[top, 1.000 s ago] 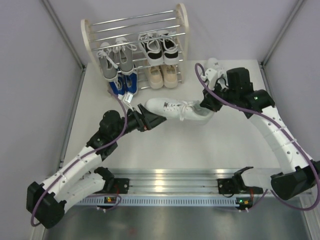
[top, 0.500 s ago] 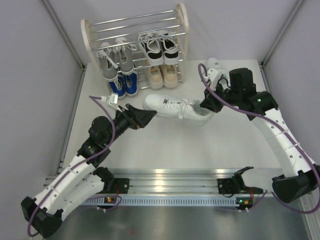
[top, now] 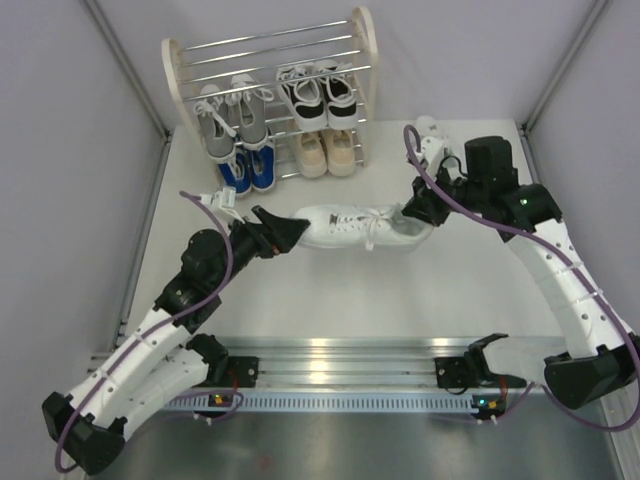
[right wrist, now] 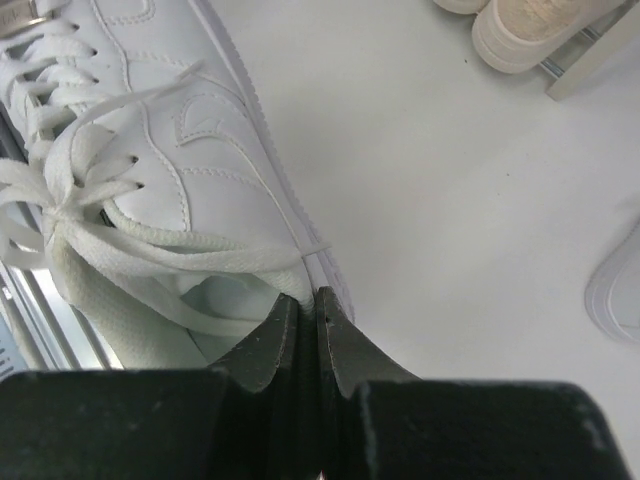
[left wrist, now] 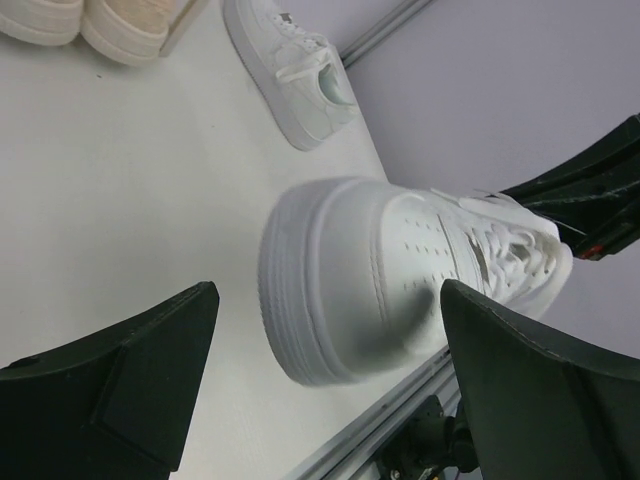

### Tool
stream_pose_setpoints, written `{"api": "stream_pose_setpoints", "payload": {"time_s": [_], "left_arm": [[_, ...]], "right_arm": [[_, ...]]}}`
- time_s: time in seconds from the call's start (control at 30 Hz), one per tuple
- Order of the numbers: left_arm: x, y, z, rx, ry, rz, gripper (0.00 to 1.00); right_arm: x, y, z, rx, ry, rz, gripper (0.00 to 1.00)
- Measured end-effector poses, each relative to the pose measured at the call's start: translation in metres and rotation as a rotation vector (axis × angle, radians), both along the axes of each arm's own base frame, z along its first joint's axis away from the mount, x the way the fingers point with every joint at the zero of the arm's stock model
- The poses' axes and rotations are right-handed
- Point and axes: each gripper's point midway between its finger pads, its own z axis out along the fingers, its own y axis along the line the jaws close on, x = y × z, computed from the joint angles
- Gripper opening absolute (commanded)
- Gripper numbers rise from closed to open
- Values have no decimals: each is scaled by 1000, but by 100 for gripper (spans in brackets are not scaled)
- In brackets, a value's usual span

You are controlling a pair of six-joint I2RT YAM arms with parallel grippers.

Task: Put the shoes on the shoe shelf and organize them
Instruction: Pick up the shoe at the center of the board.

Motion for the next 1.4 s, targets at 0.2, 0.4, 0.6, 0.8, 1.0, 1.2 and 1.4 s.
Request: {"api": "stream_pose_setpoints", "payload": {"time_s": [0.2,0.4,0.6,0.8,1.0,1.2,1.4], "left_arm": [[-4,15,3,14,-12,54,98],[-13,0,22,-74,-33,-34,98],[-24,-29,22,-133,28,-206,98],[-36,-33,23,-155,60,-263,93],[-40,-28,33,-226,82,-240,76],[-34,-30,22,-287,144,-219,51],[-26,-31,4,-281,193,-192,0]], "right_arm": [[-14,2,7,32,6,39,0],[-19,6,10,59,17,68,0],[-21,8,12,75,25,71,0],[-22,8,14,84,29,61,0],[-25,9,18,107,-17,75,0],[-30,7,12,108,-20,86,0],[-30,6,6,94,-19,95,23]]}}
